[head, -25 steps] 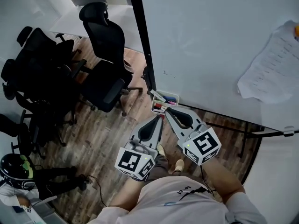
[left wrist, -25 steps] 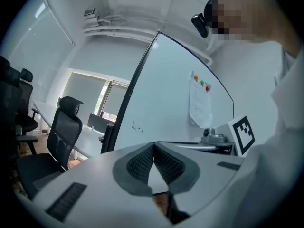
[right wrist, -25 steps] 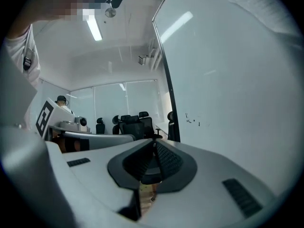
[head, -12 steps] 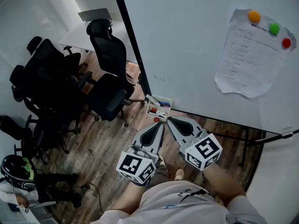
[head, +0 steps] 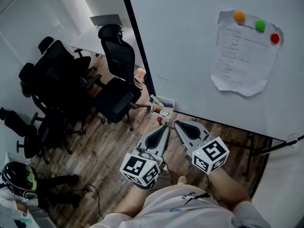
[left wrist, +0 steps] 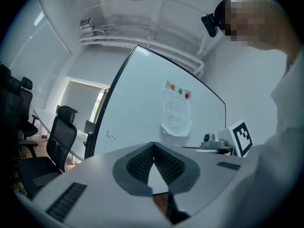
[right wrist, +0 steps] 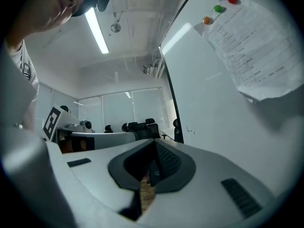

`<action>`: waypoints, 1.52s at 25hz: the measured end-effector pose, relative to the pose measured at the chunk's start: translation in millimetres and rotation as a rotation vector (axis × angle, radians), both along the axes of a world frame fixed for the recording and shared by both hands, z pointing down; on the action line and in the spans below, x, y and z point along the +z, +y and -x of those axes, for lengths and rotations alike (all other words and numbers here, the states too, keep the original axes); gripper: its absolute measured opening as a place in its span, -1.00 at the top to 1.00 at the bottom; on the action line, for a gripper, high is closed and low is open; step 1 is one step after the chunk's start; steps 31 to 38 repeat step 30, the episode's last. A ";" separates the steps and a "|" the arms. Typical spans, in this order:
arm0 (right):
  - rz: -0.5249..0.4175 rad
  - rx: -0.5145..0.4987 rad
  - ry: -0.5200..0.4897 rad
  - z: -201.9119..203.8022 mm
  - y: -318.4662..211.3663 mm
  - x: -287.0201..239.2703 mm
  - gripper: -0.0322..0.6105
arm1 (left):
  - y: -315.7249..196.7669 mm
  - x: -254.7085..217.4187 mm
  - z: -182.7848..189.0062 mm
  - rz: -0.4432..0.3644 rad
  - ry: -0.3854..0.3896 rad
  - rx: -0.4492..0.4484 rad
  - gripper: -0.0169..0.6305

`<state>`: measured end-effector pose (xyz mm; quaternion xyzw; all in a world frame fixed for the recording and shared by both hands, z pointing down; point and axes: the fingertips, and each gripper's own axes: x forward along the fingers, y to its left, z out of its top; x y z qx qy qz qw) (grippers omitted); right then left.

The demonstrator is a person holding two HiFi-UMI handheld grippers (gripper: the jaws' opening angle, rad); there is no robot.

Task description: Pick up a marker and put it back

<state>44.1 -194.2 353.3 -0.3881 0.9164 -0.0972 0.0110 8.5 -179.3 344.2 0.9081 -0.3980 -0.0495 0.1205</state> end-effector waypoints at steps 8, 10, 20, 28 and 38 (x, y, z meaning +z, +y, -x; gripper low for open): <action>-0.031 -0.028 0.012 -1.4 19.6 -10.2 0.86 | 21.1 -7.5 -1.4 -0.014 0.006 -0.028 0.91; -0.038 -0.035 0.012 0.2 24.2 -13.5 0.86 | 24.9 -9.5 -1.1 -0.018 0.007 -0.032 0.91; -0.042 -0.042 0.020 -0.5 34.2 -13.0 0.86 | 34.2 -10.3 -1.9 -0.030 0.010 -0.038 0.91; -0.029 -0.051 0.015 3.7 34.3 -7.7 0.86 | 34.6 -5.9 2.7 -0.023 0.008 -0.047 0.91; -0.026 -0.055 0.016 5.0 33.3 -6.6 0.86 | 33.3 -4.8 3.9 -0.021 0.009 -0.048 0.91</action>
